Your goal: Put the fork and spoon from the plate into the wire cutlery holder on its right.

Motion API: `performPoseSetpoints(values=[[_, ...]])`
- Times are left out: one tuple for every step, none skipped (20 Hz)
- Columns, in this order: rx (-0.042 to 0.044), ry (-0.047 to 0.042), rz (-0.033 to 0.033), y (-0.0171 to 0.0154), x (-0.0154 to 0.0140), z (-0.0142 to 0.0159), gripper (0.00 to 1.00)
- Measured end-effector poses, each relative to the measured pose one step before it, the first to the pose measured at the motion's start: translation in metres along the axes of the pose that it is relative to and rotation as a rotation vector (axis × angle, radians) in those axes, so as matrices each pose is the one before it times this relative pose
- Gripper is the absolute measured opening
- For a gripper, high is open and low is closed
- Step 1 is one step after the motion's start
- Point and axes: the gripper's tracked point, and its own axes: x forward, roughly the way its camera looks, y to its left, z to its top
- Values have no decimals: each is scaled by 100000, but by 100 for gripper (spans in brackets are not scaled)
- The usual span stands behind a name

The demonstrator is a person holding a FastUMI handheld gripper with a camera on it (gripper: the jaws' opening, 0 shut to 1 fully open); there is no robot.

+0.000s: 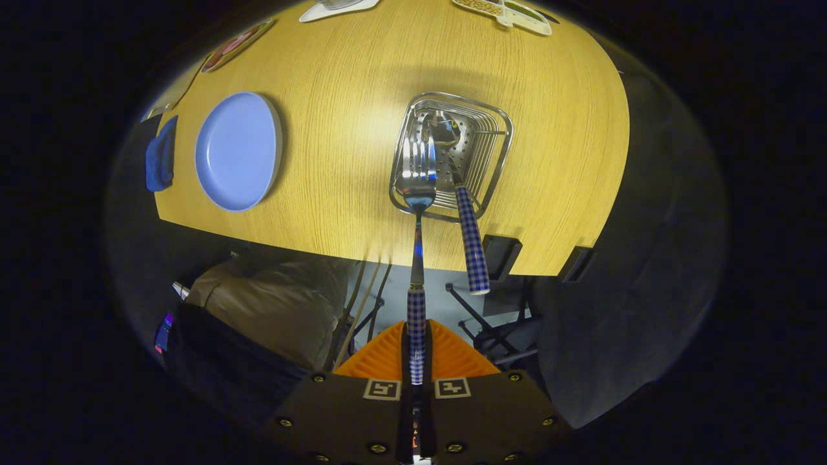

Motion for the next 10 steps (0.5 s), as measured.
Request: performPoseSetpoints(values=[[856,1057,-52,-160,-30,288,5],[550,1177,-423,-294,-157,235,5],[263,1473,-392,-246,-104,0,5],[11,2270,56,-98,-17,13,5],[163,2072,578,88,111,58,5],[-48,1750,-200,-46,0,157,5],[91,1254,-800,-111,36,333,5],[199,1343,-150,-24,-46,385,5],[190,1794,894,296,-32,223,5],[390,1440,451,109,20,290,5]])
